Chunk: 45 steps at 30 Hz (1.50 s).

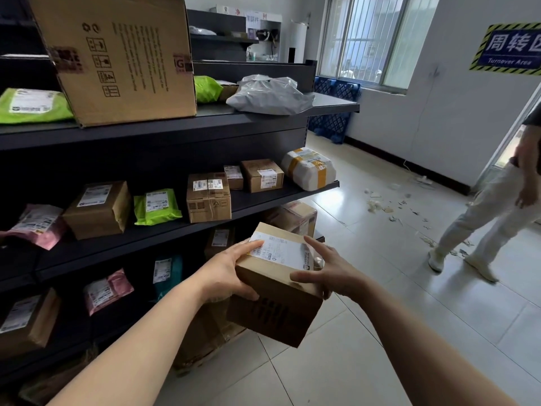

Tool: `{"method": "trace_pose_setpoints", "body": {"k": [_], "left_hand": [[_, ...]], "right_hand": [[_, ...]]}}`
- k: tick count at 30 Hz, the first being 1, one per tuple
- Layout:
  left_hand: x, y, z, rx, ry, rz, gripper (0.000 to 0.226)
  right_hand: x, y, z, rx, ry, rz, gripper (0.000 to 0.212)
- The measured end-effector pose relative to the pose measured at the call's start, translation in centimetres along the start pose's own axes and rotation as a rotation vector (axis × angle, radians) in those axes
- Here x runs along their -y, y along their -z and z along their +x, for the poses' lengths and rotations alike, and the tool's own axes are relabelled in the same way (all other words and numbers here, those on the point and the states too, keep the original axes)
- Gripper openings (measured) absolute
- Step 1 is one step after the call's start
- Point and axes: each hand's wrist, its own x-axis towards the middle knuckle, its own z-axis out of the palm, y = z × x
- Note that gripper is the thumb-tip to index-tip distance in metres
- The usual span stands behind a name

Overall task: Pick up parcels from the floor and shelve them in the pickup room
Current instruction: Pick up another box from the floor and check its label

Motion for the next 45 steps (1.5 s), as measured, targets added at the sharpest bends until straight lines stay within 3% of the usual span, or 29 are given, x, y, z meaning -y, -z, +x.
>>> {"method": "trace_pose_setpoints", "body": {"k": [3, 10, 14, 18, 21, 34, 37, 45], "left_hand": [[0.0, -0.2, 0.0, -0.005, -0.026, 0.018, 0.096], [0.7, -0.9, 0.2, -0.108, -0.083, -0.045, 0.075], [0.2, -1.6, -0.1, -0.143, -0.083, -0.065, 0.074], [-0.4, -2.7, -0.1, -0.217, -0.018, -0.077, 0.075], [-0.3, -3.6, 0.1, -0.282, 0.038, -0.072, 0.075], [1.7, -3.6, -0.4, -0.354, 0.016, -0.392, 0.033], [2.3, -3.1, -0.8, -0.377, 0.021, -0.267, 0.047], [3.5, -2.6, -1.6, -0.34, 0.052, -0.265, 0.06]], "right_hand": [[-0.4, 0.1, 0.4, -0.002, -0.042, -0.011, 0.106], [-1.1, 0.7, 0.2, -0.109, -0.063, 0.062, 0.091], [-1.3, 0.4, 0.2, -0.114, -0.054, 0.183, 0.097], [-0.9, -0.4, 0.0, -0.187, -0.012, 0.175, 0.079], [-0.8, -1.1, -0.1, -0.221, 0.018, 0.205, 0.077], [0.0, -3.3, 0.1, -0.159, 0.07, 0.251, 0.068], [-0.1, -3.8, 0.5, -0.133, 0.068, 0.213, 0.07], [-0.3, -4.4, 0.7, -0.068, 0.074, 0.284, 0.065]]}}
